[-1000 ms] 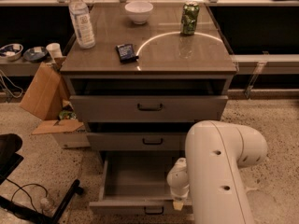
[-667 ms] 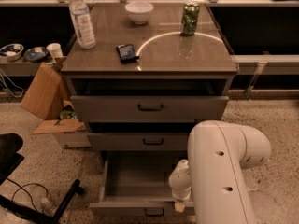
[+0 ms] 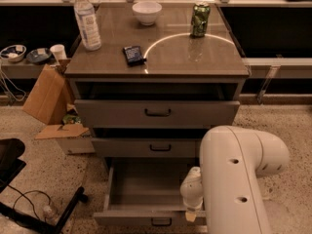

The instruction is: Open bottom drawer

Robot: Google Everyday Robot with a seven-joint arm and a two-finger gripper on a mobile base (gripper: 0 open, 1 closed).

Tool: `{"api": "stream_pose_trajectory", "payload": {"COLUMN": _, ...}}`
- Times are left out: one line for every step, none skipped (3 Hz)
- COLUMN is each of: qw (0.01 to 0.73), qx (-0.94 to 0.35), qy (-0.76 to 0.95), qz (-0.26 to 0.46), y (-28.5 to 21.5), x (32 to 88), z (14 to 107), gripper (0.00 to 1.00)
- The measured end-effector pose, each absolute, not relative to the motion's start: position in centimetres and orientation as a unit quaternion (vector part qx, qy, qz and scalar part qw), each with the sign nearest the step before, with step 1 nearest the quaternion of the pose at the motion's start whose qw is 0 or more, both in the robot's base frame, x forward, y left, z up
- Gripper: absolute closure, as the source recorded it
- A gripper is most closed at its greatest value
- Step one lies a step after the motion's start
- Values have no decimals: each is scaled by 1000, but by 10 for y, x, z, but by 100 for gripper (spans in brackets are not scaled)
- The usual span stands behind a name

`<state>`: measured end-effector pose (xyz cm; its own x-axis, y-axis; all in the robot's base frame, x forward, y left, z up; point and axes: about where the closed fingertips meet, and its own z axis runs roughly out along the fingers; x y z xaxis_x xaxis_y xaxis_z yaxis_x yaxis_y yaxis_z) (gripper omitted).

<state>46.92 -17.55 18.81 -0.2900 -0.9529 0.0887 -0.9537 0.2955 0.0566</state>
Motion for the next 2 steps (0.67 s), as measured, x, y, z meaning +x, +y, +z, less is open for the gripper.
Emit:
{"api": "stream_pose_trajectory", "payload": {"qw": 56, "qx": 587, "qy": -807, "qz": 4, "y": -180, "x": 462, "z": 189, "gripper": 100}}
{"api": "stream_pose_trajectory", "payload": {"qw": 56, "qx": 587, "qy": -807, "qz": 4, "y": -179, "x": 462, "z": 189, "gripper": 81}}
